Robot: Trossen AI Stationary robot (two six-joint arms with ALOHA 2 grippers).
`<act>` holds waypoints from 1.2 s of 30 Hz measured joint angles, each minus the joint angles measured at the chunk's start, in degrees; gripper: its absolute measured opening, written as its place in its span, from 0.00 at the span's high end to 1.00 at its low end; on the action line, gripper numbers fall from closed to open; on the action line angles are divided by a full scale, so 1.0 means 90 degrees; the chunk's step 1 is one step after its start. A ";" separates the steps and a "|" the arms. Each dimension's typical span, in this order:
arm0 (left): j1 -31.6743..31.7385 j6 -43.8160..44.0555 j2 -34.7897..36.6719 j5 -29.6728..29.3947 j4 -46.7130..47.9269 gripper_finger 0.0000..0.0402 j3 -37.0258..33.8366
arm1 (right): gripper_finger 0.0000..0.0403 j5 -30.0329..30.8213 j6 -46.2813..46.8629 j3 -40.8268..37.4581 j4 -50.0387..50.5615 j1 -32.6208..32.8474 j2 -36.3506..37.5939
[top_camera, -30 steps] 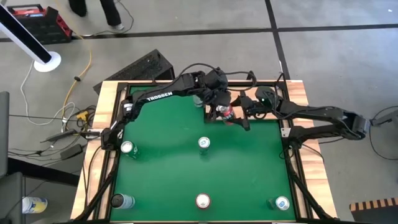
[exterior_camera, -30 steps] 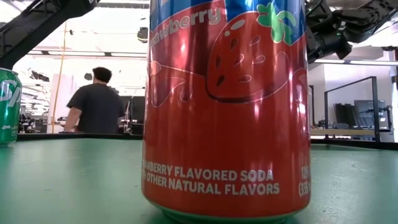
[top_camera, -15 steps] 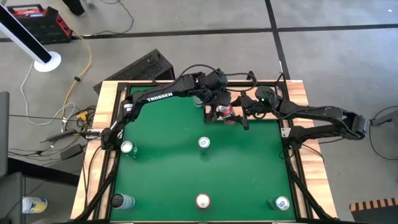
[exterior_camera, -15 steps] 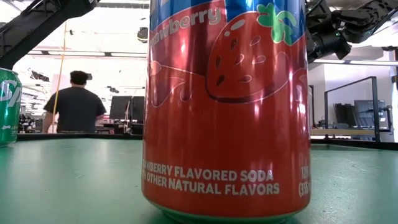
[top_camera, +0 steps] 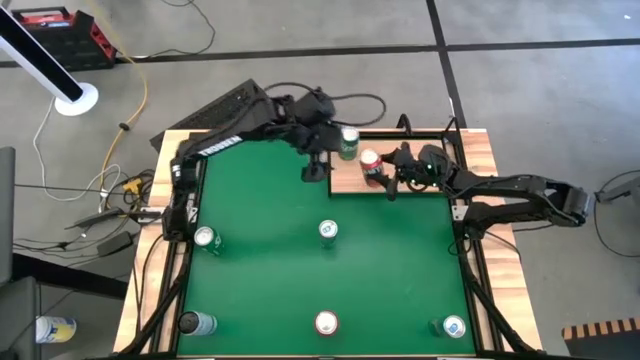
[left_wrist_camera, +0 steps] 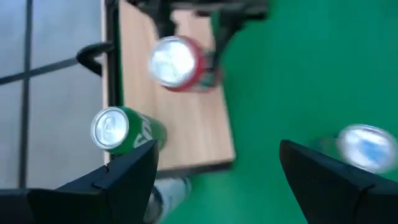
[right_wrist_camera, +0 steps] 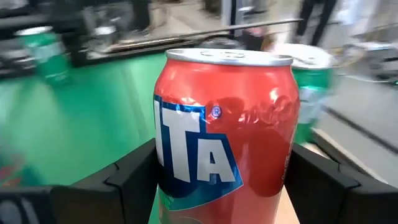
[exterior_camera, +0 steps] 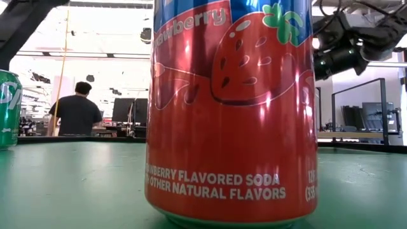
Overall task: Place canned beverage on shelf
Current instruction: Put the top orange soda can on the shelf
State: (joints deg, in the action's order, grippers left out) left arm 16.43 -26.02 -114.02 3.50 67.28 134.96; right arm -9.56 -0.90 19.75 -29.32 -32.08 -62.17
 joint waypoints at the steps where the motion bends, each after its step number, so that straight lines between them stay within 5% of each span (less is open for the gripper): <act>1: 0.0000 0.0019 0.0146 0.0168 0.0004 0.21 -0.0033 | 0.23 0.0127 0.0026 -0.0096 -0.0114 -0.0009 0.0000; 5: -0.0017 -0.0039 0.0791 0.1000 -0.0087 0.21 -0.0482 | 0.23 0.0746 -0.0043 -0.0214 -0.0299 -0.0041 -0.0035; 9: -0.0096 0.0062 0.1604 0.0956 -0.0331 0.23 -0.1392 | 0.23 0.1078 -0.0070 -0.0215 -0.0507 -0.0106 -0.0351; 23: -0.0141 0.1304 0.5572 -0.0321 -0.4920 0.29 -0.7206 | 0.23 0.1251 -0.0259 -0.0202 -0.2134 -0.0247 -0.1863; 28: -0.0143 0.1311 0.6273 -0.0325 -0.5310 0.29 -0.7741 | 0.21 0.1251 -0.0202 -0.0197 -0.1857 -0.0233 -0.1702; 33: -0.0143 0.1307 0.6509 -0.0322 -0.5244 0.29 -0.7818 | 0.05 0.1253 -0.0148 -0.0213 -0.1336 -0.0245 -0.1392; 36: -0.0143 0.1275 0.6521 -0.0322 -0.5143 0.29 -0.7818 | 0.07 0.1253 -0.0112 -0.0214 -0.1097 -0.0245 -0.1126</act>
State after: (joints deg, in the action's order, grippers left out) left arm 15.14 -14.54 -55.33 0.60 20.99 64.60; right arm 1.72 -1.91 17.83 -39.19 -34.28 -72.31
